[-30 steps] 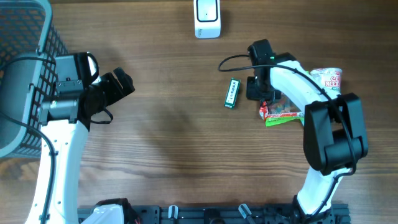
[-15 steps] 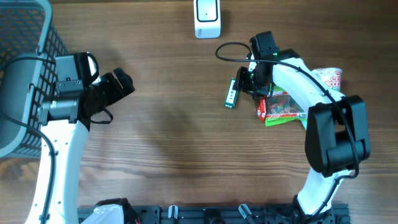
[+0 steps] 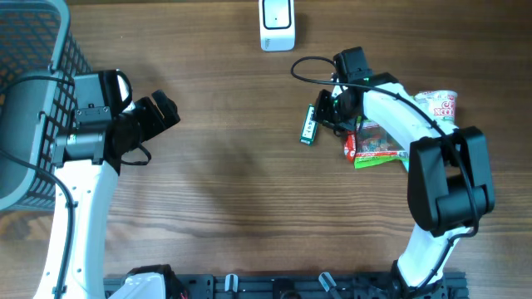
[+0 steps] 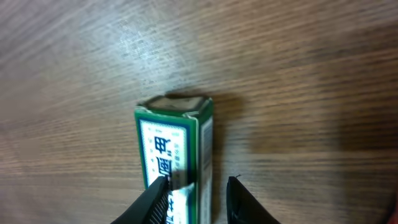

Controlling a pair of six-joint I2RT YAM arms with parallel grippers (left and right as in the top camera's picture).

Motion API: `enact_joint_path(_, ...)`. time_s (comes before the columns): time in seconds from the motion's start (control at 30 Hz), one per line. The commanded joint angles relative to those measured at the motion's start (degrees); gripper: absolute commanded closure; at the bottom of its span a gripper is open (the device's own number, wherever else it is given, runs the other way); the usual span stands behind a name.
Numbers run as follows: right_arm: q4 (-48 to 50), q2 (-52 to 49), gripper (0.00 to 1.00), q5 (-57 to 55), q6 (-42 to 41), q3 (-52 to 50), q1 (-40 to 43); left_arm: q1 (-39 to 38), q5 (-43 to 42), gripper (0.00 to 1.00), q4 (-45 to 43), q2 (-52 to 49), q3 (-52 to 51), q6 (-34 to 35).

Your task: Scan the item barcode

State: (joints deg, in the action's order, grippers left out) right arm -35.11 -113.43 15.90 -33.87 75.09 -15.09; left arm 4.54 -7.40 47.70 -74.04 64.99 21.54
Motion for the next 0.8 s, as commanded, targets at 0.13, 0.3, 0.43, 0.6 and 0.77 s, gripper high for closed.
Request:
enact_joint_path(0.13,6.6,1.3,0.69,0.9,-2.2,-4.4,-2.3,-0.2,-0.5,0.0,-0.1,-0.2,-0.1,-0.5)
enact_joint_path(0.3,5.9,1.3,0.7,0.3,-2.2,-4.4,-2.3,-0.2,-0.5,0.0,-0.1,-0.2,-0.1,-0.5)
enact_joint_path(0.43,5.9,1.3,0.64,-1.9,-3.1,-4.7,-2.9,-0.2,-0.5,0.0,-0.1,-0.2,-0.1,-0.5)
enact_joint_path(0.6,5.9,1.3,0.63,-2.5,-4.3,-5.4,-3.1,-0.2,-0.5,0.0,-0.1,-0.2,-0.1,-0.5)
enact_joint_path(0.77,6.2,1.3,0.69,-2.5,-5.6,-6.2,-3.2,-0.2,-0.5,0.0,-0.1,-0.2,-0.1,-0.5)
